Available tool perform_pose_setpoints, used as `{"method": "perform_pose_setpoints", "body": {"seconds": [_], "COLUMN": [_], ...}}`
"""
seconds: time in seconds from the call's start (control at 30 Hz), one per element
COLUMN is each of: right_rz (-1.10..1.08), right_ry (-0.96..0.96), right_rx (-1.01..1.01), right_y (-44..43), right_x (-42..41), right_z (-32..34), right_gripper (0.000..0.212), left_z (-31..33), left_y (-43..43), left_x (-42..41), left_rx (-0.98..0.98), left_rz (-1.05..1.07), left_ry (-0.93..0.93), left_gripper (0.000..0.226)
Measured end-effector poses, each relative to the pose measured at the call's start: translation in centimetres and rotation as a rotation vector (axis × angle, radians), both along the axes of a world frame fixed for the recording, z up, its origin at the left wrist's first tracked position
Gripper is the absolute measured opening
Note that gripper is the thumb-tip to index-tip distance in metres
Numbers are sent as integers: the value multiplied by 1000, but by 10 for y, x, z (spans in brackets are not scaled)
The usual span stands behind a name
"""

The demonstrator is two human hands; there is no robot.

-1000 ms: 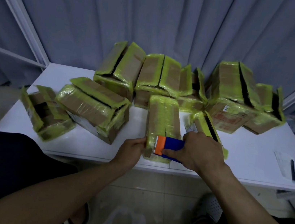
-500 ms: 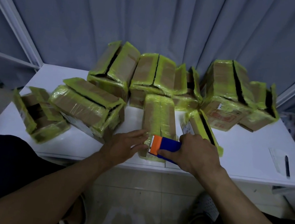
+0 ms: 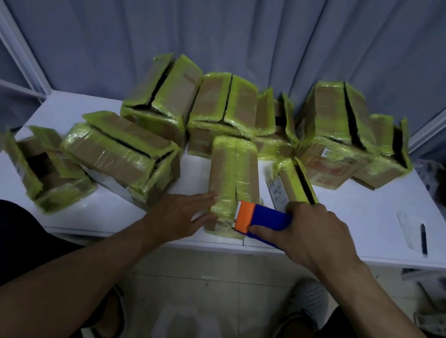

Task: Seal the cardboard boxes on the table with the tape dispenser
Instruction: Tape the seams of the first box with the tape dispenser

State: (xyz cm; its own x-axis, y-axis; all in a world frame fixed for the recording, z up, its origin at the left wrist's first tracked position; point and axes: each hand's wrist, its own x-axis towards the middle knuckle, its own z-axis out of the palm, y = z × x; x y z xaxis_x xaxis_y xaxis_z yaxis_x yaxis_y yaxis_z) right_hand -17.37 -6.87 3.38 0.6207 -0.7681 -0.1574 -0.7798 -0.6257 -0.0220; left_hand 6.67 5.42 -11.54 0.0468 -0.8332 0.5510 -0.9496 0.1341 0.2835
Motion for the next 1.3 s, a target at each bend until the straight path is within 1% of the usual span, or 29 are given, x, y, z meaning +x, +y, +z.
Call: {"method": "perform_pose_setpoints", "body": {"seconds": [0.13, 0.23, 0.37, 0.4, 0.53, 0.6, 0.7, 0.83, 0.9, 1.1, 1.23, 1.3], "right_rz": [10, 6, 3, 4, 8, -1, -9, 1, -6, -68, -71, -80], "right_ry": [37, 44, 68, 73, 80, 68, 65, 44, 25, 24, 47, 53], "right_rx": [-42, -30, -3, -2, -15, -3, 23, 41, 47, 84, 44, 38], "right_y": [0, -4, -6, -6, -5, -4, -4, 1, 3, -2, -5, -7], "right_x": [1, 8, 14, 15, 14, 12, 10, 5, 0, -16, -20, -19], "right_z": [-5, -7, -8, -7, -6, -6, -6, -6, -2, 4, 6, 4], "right_gripper": [73, 75, 77, 77, 80, 79, 79, 74, 72, 78, 80, 82], "left_z": [0, -4, 1, 3, 10, 9, 3, -2, 0, 5, 6, 8], "left_y": [-1, 1, 1, 0, -8, -12, -16, -15, -14, -14, -12, -11], "left_x": [-5, -3, -5, -7, -22, -25, -20, -17, -16, -23, -19, -18], "left_rx": [-17, -27, 59, 65, 83, 84, 107, 134, 128, 76, 70, 54], "left_rz": [11, 11, -18, -15, -25, -41, -51, -61, -80, -98, -87, -79], "left_ry": [-54, -88, -183, -173, -12, 13, -11, 5, 0, 21, 18, -14], "left_gripper": [41, 38, 39, 38, 41, 40, 41, 40, 45, 48, 45, 45]}}
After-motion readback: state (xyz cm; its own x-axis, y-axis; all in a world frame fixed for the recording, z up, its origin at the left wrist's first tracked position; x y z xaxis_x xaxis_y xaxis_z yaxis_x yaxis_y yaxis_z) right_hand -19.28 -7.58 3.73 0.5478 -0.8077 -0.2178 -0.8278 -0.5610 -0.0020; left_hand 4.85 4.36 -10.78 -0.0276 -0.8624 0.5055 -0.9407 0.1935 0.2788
